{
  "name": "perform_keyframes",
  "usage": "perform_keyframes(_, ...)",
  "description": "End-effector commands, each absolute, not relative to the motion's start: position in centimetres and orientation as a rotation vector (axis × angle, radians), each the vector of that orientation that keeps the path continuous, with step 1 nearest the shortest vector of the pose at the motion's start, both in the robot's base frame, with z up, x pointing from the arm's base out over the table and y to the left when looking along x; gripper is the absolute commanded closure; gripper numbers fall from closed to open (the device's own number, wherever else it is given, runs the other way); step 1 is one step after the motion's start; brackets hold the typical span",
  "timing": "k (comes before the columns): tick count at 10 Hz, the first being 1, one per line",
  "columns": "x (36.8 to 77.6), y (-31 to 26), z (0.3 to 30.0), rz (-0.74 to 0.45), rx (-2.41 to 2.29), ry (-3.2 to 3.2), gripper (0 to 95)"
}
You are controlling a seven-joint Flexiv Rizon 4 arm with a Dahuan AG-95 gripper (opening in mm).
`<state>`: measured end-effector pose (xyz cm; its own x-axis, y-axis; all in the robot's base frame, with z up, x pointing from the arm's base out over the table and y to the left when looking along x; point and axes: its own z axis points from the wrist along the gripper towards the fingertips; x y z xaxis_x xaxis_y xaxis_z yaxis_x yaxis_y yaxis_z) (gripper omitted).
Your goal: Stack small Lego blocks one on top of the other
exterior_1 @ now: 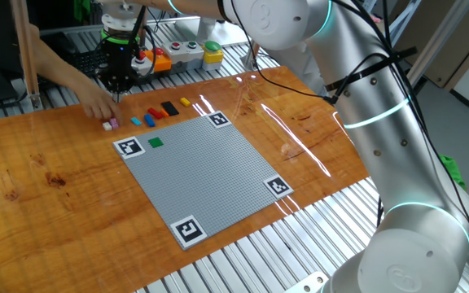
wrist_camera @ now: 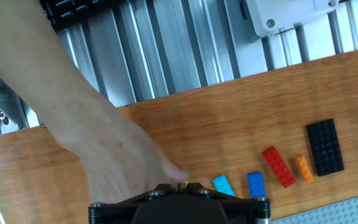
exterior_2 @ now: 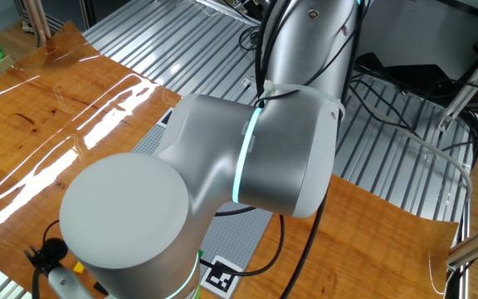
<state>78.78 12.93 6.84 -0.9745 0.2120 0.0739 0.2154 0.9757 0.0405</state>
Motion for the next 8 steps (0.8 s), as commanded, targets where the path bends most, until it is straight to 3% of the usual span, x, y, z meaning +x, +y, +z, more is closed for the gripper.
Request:
perform_keyframes(1,78.94,12.99,6.8,-0.083,-0.322,-3.051,95.0)
perform_keyframes(8,78.94,13.0,6.78,-0.105,-0.326,-3.048,95.0)
